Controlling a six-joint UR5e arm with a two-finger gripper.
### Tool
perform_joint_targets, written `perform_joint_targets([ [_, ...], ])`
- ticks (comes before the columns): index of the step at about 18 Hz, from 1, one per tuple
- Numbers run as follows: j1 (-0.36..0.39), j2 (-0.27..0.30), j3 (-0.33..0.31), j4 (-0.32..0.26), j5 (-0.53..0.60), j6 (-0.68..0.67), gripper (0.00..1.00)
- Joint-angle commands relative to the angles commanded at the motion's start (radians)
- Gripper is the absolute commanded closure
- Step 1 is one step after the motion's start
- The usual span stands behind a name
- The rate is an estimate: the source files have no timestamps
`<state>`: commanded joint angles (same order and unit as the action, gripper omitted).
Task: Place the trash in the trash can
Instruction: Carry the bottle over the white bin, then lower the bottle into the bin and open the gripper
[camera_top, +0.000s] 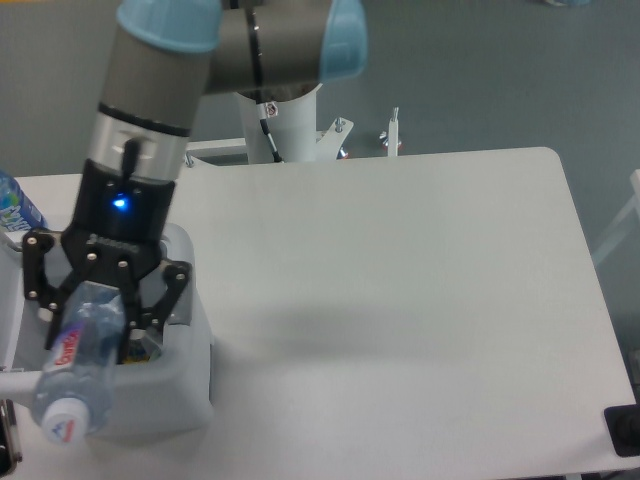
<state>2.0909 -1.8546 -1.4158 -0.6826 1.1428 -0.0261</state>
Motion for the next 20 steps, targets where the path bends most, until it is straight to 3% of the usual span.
perform_joint_targets([
  [2, -0.008, 0.0, 0.002, 0.0, 0.0, 0.006, 0.1],
  [4, -0.008, 0.002, 0.003, 0.0, 0.0, 0.017, 0.0],
  [10, 0.015, 0.002, 0.017, 0.0, 0.0, 0.015, 0.0],
  [20, 0.19, 0.031, 0.075, -0.015, 0.098, 0.04, 0.0],
])
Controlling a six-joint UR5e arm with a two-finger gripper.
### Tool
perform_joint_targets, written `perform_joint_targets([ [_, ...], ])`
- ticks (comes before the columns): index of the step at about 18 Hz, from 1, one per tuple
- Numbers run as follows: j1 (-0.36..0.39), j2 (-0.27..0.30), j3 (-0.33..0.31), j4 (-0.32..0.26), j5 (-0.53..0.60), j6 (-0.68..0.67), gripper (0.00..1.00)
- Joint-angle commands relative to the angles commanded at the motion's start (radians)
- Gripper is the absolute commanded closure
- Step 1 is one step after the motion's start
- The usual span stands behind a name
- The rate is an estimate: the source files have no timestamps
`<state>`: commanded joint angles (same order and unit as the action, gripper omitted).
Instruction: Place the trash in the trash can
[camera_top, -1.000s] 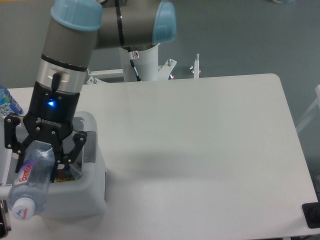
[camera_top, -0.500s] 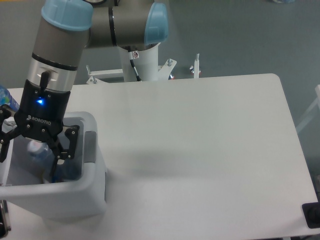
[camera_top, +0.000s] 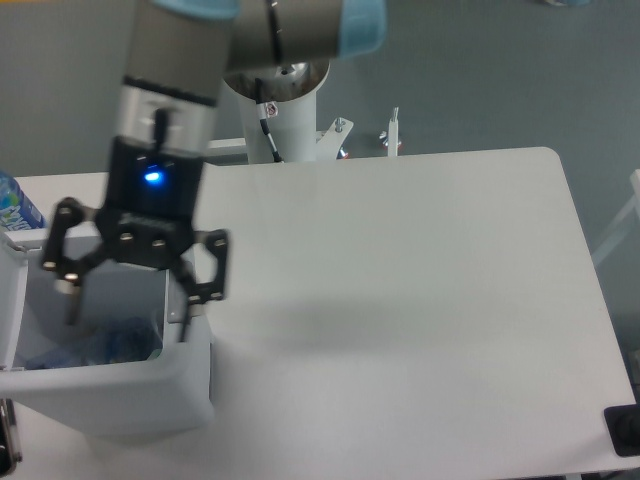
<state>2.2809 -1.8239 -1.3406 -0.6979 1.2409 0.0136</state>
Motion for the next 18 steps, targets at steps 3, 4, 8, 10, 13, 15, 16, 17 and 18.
perform_joint_targets([
  [3, 0.06, 0.035, -0.022, -0.102, 0.035, 0.199, 0.0],
  [4, 0.08, 0.044, -0.022, -0.142, 0.051, 0.256, 0.0],
  [8, 0.136, 0.069, -0.023, -0.264, 0.146, 0.48, 0.0],
  [10, 0.155, 0.081, -0.028, -0.313, 0.193, 0.604, 0.0],
  [13, 0.213, 0.097, -0.032, -0.367, 0.216, 0.69, 0.0],
  [15, 0.25, 0.107, -0.035, -0.374, 0.216, 0.701, 0.0],
  [16, 0.271, 0.109, -0.035, -0.374, 0.212, 0.706, 0.0],
  [17, 0.285, 0.113, -0.035, -0.38, 0.207, 0.713, 0.0],
  [18, 0.296, 0.114, -0.032, -0.38, 0.204, 0.715, 0.0],
])
